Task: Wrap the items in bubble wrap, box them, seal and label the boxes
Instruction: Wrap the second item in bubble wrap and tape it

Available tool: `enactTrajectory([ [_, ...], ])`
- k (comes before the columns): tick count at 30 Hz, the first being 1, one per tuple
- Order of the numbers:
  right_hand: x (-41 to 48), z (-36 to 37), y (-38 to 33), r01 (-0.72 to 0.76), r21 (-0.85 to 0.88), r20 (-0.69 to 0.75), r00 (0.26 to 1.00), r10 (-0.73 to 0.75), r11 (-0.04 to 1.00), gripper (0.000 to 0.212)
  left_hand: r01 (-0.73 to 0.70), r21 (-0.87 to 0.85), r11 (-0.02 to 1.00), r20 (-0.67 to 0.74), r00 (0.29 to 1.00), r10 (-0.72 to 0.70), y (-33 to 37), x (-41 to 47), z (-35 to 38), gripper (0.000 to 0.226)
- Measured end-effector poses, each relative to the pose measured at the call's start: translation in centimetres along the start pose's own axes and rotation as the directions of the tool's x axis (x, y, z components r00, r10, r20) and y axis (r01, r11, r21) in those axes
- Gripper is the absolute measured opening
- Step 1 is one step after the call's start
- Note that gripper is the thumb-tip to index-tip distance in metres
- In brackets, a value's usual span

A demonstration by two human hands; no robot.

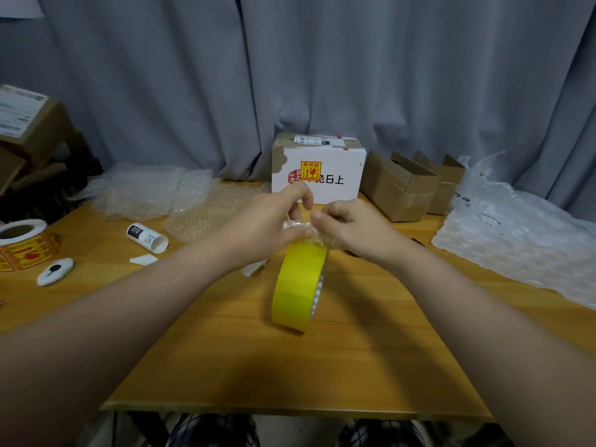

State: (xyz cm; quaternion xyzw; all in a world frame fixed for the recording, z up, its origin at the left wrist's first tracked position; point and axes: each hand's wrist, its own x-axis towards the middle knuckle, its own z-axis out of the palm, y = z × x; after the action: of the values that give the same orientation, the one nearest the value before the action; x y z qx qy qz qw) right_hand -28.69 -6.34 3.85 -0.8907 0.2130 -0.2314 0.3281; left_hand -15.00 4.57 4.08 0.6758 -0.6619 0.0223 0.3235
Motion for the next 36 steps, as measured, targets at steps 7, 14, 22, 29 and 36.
enactTrajectory([
  [7,0.6,0.6,-0.8,-0.218,0.258,-0.014,0.973,0.229,0.941,0.010,-0.215,0.165,0.963,0.055,0.976,0.209,-1.8,-0.6,-0.1,0.057],
  [14,1.7,1.1,-1.3,-0.262,0.287,-0.144,0.939,0.312,0.921,0.013,-0.112,0.118,0.987,0.041,0.993,0.108,-2.4,0.0,-0.5,0.033],
  [22,-2.0,4.8,-2.5,-0.317,0.448,-0.005,0.934,0.357,0.836,0.071,0.159,0.118,0.980,-0.242,0.962,-0.127,-3.4,0.3,-0.1,0.016],
  [29,-1.5,4.9,-2.7,-0.245,0.514,-0.099,0.935,0.340,0.822,0.064,0.292,-0.142,0.946,-0.291,0.901,-0.322,-2.4,1.1,-1.1,0.022],
  [36,-2.4,3.9,-1.1,-0.238,0.406,-0.104,0.947,0.304,0.882,0.042,0.423,-0.403,0.811,0.063,0.897,-0.437,0.8,1.1,-3.9,0.026],
])
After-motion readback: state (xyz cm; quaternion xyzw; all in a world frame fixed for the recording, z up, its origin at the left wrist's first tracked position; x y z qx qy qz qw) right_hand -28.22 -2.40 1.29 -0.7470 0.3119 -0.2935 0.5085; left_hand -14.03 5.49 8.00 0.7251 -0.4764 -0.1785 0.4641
